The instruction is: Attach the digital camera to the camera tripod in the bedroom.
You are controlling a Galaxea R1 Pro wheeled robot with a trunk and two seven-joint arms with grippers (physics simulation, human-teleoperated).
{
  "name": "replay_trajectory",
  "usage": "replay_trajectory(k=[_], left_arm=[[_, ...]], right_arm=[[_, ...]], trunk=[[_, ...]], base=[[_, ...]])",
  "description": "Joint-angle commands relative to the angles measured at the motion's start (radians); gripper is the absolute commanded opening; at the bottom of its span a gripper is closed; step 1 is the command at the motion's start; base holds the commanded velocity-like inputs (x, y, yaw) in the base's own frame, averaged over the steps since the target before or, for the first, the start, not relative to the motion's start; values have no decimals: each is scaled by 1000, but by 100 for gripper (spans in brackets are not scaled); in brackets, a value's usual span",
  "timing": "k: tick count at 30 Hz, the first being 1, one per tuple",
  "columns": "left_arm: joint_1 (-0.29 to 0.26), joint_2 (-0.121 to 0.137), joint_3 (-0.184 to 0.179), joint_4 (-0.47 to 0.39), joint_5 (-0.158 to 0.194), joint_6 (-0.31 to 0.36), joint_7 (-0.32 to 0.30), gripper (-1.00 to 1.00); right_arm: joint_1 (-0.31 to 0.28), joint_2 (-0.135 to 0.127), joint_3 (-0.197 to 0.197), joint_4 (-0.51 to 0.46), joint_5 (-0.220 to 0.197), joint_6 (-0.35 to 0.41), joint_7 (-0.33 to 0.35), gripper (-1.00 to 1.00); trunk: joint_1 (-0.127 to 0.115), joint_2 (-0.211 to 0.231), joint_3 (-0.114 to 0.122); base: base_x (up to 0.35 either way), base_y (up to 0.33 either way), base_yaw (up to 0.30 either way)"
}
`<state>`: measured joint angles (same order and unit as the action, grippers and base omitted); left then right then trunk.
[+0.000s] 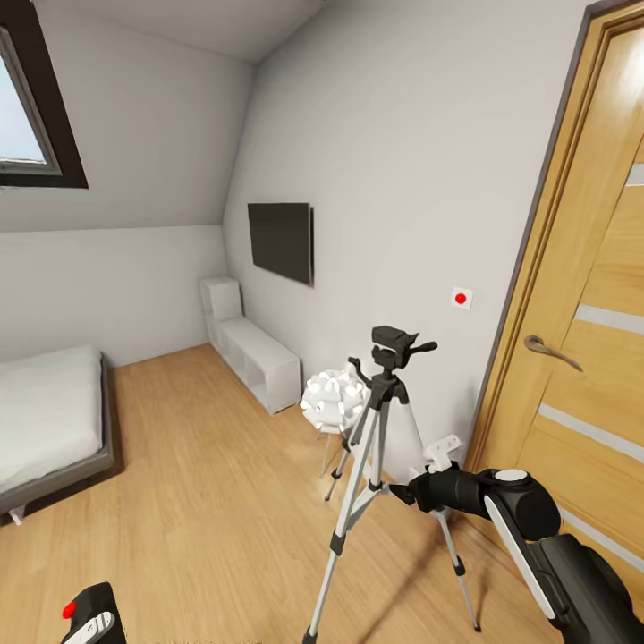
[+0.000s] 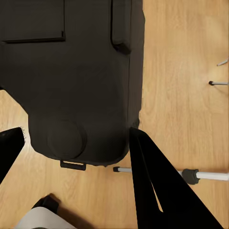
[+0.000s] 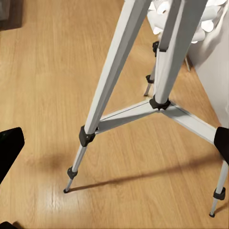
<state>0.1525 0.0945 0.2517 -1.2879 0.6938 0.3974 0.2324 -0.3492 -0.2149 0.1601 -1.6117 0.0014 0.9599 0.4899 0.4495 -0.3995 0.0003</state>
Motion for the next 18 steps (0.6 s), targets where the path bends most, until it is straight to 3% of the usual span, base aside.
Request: replay_trajectory(k=[1, 9, 18], left_arm=[[1, 0, 0, -2, 7, 4, 7, -100], [1, -1, 0, -2, 7, 4, 7, -100], [1, 0, 0, -2, 8, 4, 7, -100]], right_arm=[[0, -1, 0, 0, 0, 4, 2, 100], [-1, -8, -1, 0, 1, 4, 1, 100], [-1, -10, -2, 0, 1, 3, 1, 100]], trunk=[[0, -1, 0], [0, -1, 3], [0, -1, 3]], base=[[0, -181, 265], [32, -249, 175], [13, -69, 25]])
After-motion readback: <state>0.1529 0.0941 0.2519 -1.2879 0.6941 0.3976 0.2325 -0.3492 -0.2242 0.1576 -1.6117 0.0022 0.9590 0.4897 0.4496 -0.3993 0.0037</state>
